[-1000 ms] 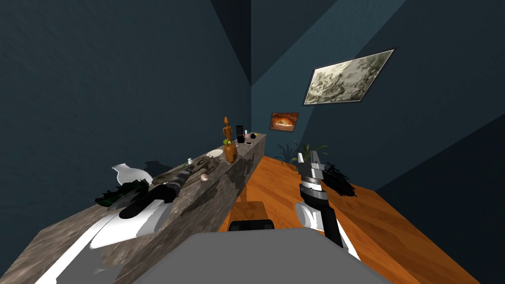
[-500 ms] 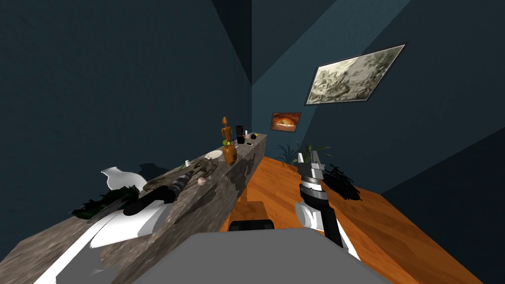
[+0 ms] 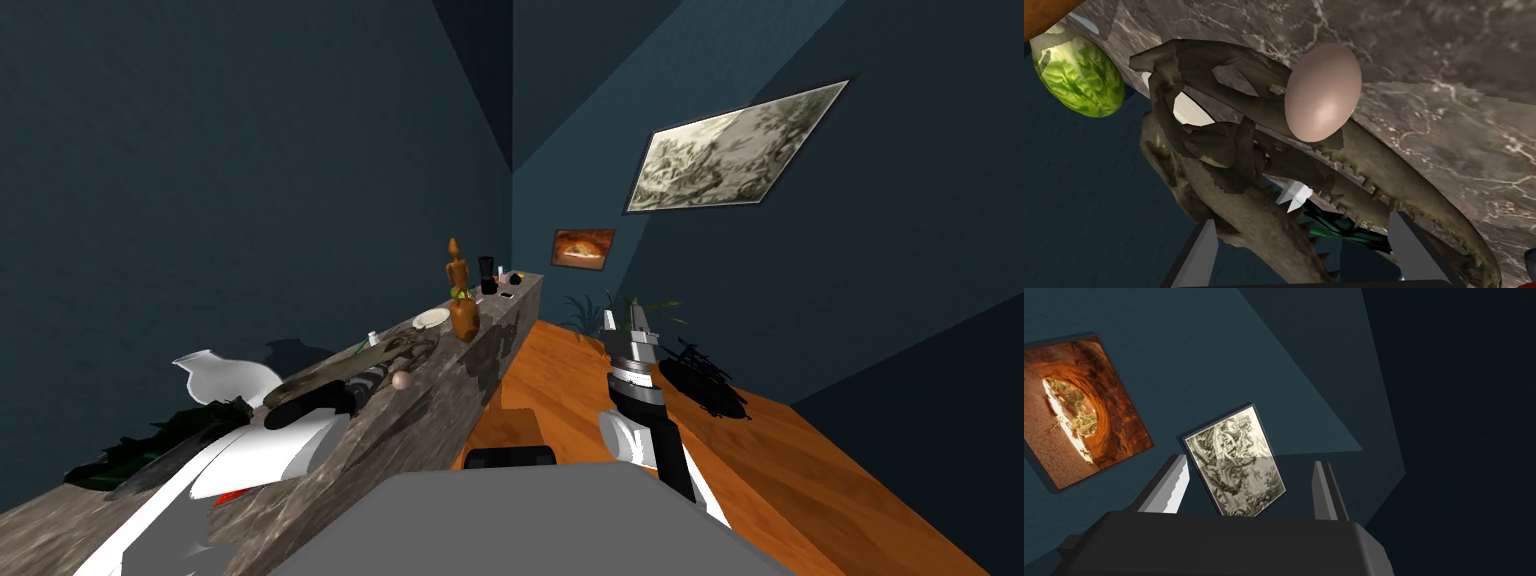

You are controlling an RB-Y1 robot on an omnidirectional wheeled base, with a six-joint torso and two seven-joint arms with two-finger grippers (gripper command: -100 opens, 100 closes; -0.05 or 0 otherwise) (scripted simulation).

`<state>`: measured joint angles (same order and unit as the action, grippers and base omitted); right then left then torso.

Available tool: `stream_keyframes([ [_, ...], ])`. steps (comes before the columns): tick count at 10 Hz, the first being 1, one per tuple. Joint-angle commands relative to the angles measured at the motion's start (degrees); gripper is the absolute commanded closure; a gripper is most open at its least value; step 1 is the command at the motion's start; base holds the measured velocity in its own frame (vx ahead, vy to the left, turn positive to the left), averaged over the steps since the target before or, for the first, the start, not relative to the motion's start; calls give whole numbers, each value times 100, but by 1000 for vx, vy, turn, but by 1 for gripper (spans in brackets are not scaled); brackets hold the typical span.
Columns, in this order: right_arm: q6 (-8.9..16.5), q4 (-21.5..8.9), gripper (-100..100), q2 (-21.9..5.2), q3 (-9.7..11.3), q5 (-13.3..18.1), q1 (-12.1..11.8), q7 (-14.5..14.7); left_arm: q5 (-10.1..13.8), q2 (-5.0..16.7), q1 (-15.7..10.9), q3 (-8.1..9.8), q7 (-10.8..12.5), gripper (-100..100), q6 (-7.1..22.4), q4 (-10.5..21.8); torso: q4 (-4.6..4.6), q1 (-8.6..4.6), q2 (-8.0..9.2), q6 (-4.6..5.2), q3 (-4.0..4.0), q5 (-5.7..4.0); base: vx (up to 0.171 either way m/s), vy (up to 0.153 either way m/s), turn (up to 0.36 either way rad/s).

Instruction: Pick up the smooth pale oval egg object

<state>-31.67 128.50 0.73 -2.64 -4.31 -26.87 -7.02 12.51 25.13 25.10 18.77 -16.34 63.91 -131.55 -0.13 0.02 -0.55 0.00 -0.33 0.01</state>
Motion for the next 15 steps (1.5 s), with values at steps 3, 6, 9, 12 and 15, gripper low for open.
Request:
stream_keyframes([
  [3, 0, 0, 0, 0, 0, 0, 0, 0, 243, 56, 71, -161, 143, -100, 555, 294, -1, 1, -5, 0, -3, 0, 155, -2, 10],
  [6, 0, 0, 0, 0, 0, 0, 0, 0, 293, 22, 86, -263, 195, -100, 709, 420, 1, -4, 4, 1, 2, 0, 106, -10, -2],
  [9, 0, 0, 0, 0, 0, 0, 2, 0, 232, -2, 2, -322, 195, -100, 522, 723, 11, 3, 50, 1, 28, 0, 9, 6, -18],
  [12, 0, 0, 0, 0, 0, 0, 2, 0, 206, -14, -27, -345, 188, -100, 422, 853, 12, 9, 54, 2, 31, 3, 1, 8, -14],
  [15, 0, 0, 0, 0, 0, 0, 2, 0, 204, -18, -19, -350, 188, 100, 420, 869, 13, 12, 39, 11, 24, 2, -2, 0, 6],
])
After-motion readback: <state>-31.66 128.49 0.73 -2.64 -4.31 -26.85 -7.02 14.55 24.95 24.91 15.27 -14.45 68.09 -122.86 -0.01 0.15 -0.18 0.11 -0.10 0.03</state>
